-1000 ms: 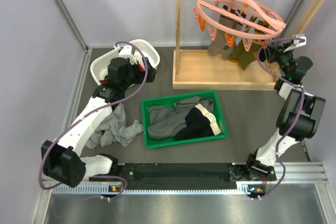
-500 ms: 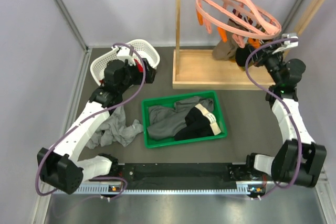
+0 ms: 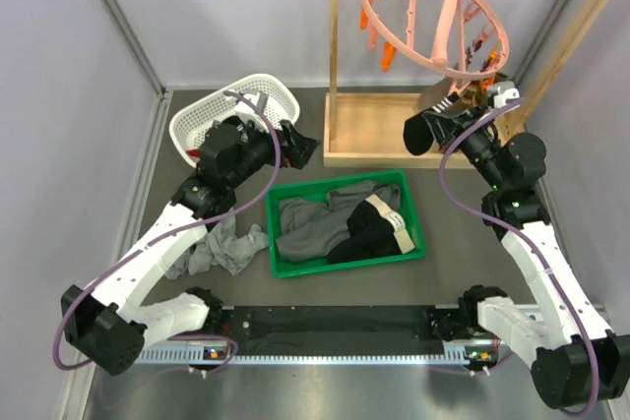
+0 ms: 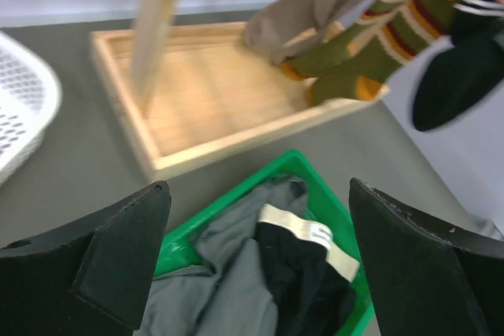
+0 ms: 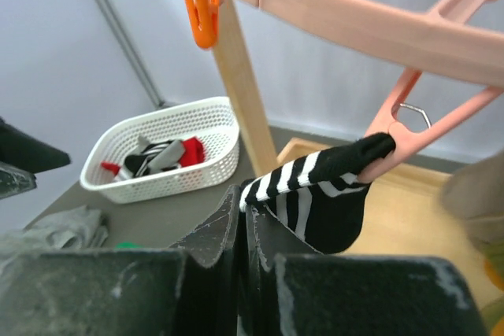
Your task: Remove the socks clipped to the hanger
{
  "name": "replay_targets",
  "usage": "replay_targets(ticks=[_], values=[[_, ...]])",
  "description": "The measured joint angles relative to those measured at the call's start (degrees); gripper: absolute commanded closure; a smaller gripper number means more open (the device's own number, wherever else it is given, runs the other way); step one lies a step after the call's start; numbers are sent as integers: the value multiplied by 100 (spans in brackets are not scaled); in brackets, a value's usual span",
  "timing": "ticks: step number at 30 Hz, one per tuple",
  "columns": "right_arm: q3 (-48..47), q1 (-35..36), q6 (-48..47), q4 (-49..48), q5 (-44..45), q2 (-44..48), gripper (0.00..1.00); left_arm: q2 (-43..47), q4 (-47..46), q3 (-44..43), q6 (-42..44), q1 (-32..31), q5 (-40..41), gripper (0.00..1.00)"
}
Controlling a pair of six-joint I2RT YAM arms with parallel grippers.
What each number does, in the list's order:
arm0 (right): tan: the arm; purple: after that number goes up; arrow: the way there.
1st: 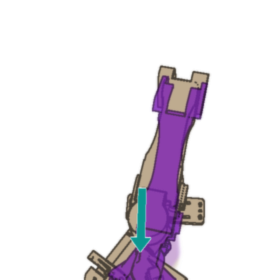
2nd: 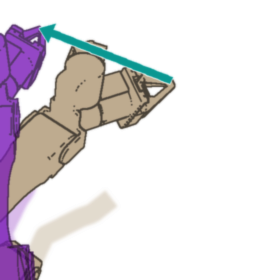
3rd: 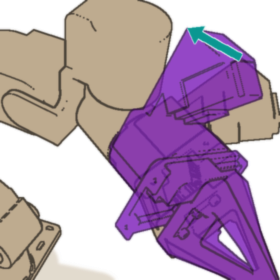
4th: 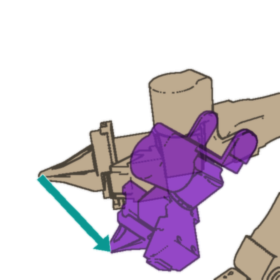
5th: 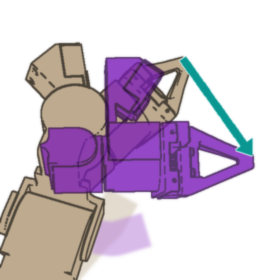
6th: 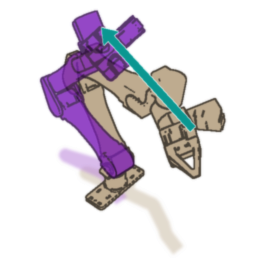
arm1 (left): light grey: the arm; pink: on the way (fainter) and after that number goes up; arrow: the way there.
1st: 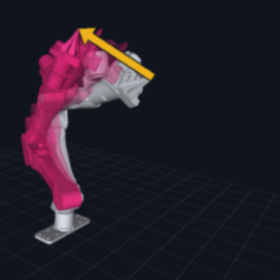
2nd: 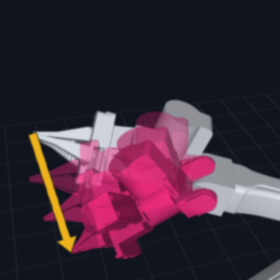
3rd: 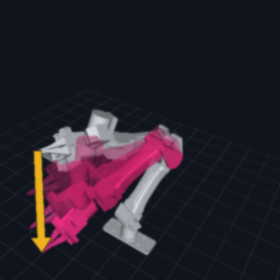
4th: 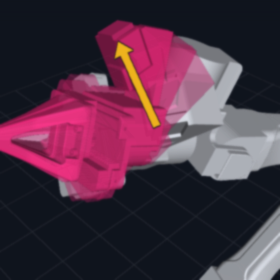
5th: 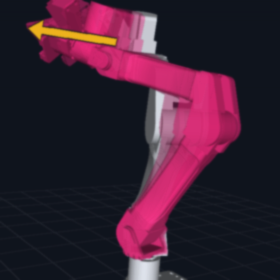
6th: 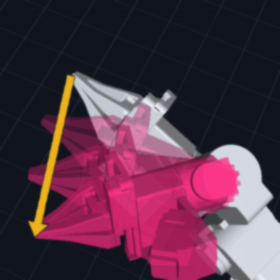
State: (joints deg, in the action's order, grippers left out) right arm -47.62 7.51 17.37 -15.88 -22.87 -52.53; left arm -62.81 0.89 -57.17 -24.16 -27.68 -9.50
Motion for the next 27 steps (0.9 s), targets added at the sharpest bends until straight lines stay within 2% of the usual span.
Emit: replay_targets(ticks=[9, 17, 27], values=[[-4, 448, 391, 328, 52, 83, 100, -514, -1405, 144, 79, -1139, -466, 1], [-4, 457, 752, 339, -118, 83, 100, -1764, -1989, -409, 81, -1510, -640, 1], [-4, 487, 1215, 90, -337, 81, 100, -2802, -2538, -1156, 92, -1659, -1040, 1]])
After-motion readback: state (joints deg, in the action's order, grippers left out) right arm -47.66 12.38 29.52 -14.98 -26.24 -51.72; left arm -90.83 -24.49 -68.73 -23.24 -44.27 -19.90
